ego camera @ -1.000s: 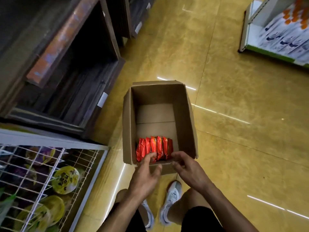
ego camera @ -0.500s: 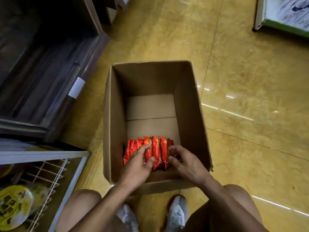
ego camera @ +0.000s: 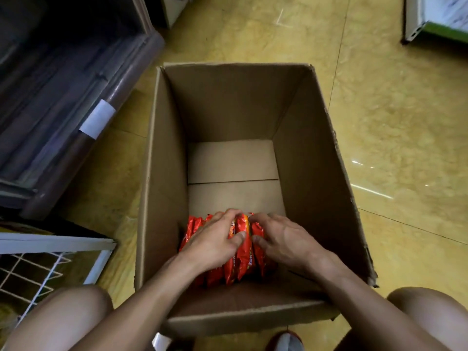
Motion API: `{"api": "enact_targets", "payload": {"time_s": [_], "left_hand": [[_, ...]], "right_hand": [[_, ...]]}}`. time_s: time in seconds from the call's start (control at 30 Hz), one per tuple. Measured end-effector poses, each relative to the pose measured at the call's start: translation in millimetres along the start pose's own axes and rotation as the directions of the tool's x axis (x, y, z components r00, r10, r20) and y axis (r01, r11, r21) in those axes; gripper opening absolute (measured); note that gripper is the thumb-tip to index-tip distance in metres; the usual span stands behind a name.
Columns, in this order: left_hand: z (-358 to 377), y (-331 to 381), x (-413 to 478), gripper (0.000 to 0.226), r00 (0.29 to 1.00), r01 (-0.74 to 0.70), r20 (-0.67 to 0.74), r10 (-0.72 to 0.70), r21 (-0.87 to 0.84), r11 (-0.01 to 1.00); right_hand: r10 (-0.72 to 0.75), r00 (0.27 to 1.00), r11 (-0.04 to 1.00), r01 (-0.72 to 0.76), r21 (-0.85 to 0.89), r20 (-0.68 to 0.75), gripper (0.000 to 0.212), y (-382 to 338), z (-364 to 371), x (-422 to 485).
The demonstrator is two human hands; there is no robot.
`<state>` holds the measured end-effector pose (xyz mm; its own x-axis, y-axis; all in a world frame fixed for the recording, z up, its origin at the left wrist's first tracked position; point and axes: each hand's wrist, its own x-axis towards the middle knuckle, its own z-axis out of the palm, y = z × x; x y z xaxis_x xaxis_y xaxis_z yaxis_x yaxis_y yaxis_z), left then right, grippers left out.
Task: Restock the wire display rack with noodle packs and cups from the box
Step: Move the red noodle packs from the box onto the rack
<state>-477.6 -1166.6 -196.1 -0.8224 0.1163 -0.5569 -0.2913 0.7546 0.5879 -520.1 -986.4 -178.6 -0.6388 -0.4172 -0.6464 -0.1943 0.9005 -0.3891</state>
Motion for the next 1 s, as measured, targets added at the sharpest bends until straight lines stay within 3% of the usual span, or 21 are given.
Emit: {"api": "enact_targets", "payload": {"time_s": [0.1,0.3,0.87,1.0], "left_hand": [[-5.8,3.0,8.8,0.054,0.998,-0.054,-0.015,0.055,0.092,0.994],[-8.0,10.1,15.6,0.056,0.997,-0.072,-0.032,0.075,0.084,0.994],[26.9,2.0,49.3,0.052,0.992,-0.112,-0.026,0.122,0.246,0.963],[41.0,4.7,64.5,0.060,0.987,-0.162,0.059,0.150,0.335,0.928]], "right_hand": [[0.024,1.000,0.999,-0.024,-0.045,-0.013,0.049,3.4,-7.5,5.9],[0.058,0.997,0.997,-0.060,-0.044,-0.048,0.051,1.9,-17.8,4.9],[0.010,0.999,0.999,-0.012,-0.050,-0.048,0.055,25.6,-56.6,33.3],[-0.006,0.999,0.998,0.004,-0.062,-0.034,0.055,26.8,-60.4,34.4]]}}
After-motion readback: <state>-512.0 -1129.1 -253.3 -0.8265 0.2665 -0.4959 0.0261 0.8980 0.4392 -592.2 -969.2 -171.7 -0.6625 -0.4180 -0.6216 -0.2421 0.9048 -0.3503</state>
